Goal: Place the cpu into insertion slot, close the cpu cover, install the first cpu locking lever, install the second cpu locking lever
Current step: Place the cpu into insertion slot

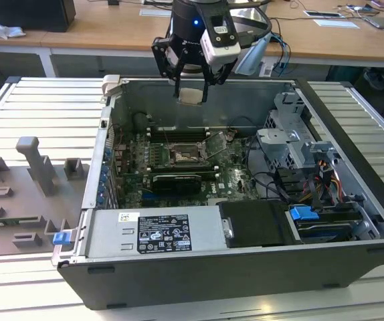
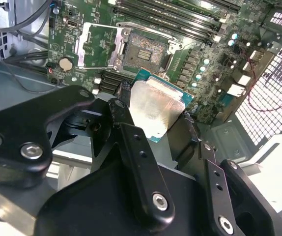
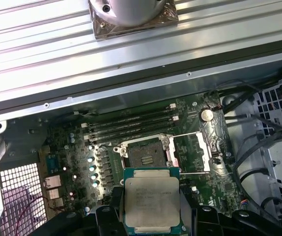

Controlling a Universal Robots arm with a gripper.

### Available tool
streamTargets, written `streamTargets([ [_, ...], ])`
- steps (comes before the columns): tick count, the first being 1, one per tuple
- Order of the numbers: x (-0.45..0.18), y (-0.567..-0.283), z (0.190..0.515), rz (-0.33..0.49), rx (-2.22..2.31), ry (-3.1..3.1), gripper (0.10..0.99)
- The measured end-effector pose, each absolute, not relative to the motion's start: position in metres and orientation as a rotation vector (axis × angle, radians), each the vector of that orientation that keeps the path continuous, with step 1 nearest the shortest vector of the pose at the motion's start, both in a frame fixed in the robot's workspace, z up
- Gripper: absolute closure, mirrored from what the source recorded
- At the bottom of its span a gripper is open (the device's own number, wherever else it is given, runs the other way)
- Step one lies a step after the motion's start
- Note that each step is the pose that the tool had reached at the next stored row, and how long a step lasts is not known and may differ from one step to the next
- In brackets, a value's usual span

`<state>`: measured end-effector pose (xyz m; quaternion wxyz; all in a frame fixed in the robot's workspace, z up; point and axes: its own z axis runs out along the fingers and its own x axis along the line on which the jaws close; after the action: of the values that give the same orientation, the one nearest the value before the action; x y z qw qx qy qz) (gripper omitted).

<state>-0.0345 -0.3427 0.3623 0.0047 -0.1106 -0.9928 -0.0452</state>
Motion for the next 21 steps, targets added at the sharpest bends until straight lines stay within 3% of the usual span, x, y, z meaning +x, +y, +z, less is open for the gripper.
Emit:
streamTargets([
  [21, -0.0344, -0.3427, 0.3623, -0.142, -0.411, -3.104, 0.545],
])
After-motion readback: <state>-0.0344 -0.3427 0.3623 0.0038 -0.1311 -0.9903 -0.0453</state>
